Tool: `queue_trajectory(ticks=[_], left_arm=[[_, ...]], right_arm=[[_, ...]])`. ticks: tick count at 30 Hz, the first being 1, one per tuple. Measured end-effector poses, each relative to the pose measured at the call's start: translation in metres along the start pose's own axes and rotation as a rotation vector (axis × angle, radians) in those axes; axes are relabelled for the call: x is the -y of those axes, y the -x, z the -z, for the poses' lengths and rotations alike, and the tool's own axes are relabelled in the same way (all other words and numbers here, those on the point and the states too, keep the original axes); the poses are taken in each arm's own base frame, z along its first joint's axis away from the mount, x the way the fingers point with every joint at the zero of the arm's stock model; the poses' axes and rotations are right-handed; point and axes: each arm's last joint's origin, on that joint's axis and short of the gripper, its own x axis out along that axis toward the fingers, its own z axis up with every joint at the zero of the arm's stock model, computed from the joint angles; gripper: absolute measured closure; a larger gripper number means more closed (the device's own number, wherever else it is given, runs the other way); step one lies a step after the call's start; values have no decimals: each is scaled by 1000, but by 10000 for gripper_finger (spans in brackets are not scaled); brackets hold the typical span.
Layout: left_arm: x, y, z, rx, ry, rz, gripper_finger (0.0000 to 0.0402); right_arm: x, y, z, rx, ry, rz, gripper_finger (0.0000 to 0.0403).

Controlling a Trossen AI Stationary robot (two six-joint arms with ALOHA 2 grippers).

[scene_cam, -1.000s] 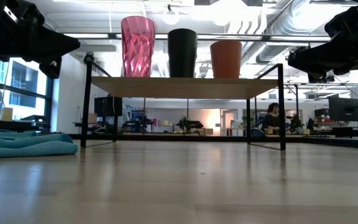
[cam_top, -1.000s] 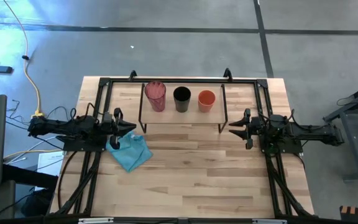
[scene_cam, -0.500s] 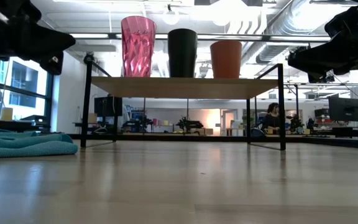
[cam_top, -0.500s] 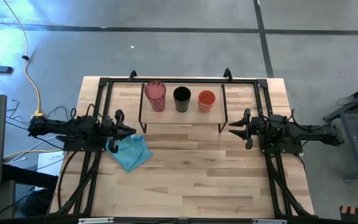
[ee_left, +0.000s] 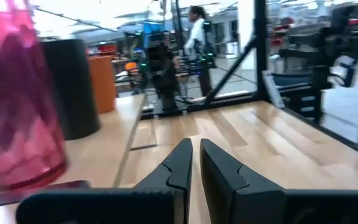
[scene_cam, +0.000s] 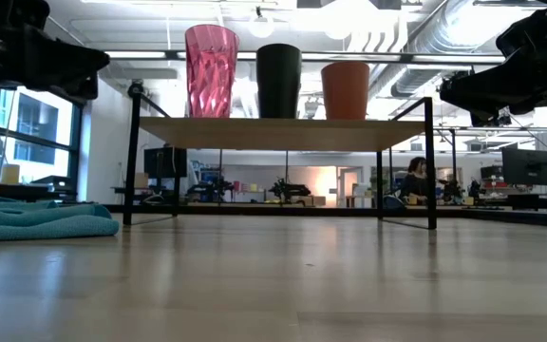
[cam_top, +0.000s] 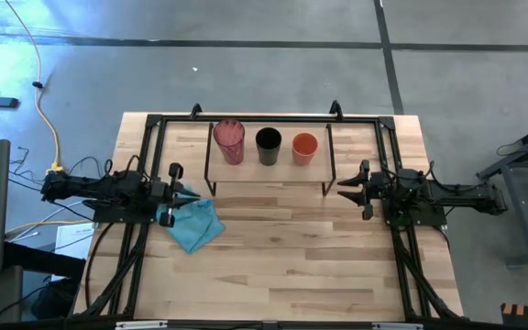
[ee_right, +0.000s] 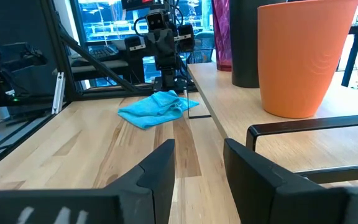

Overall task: Stack small to large cups/mugs on shelf
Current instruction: Return to Home Position

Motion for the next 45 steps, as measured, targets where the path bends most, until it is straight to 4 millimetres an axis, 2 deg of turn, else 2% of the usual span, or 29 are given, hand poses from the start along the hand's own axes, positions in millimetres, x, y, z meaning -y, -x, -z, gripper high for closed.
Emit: queue_trajectory(ticks=[3,7,14,22,32,45], left_arm=[[2,0,1,-4,0,61,378],[1,0,2,-10,0,47,378],[-13,1,-1,34,-19,22,378],[-28,5,1,31,85,1,378],[-20,3,-2,51,131,97,378],[-9,0,-5,67,141,22,378]], right_arm=[[0,0,0,0,0,0,274],[0,0,0,0,0,0,274],[0,0,0,0,0,0,274],[0,0,0,0,0,0,274],[0,0,0,0,0,0,274],[0,0,0,0,0,0,274]])
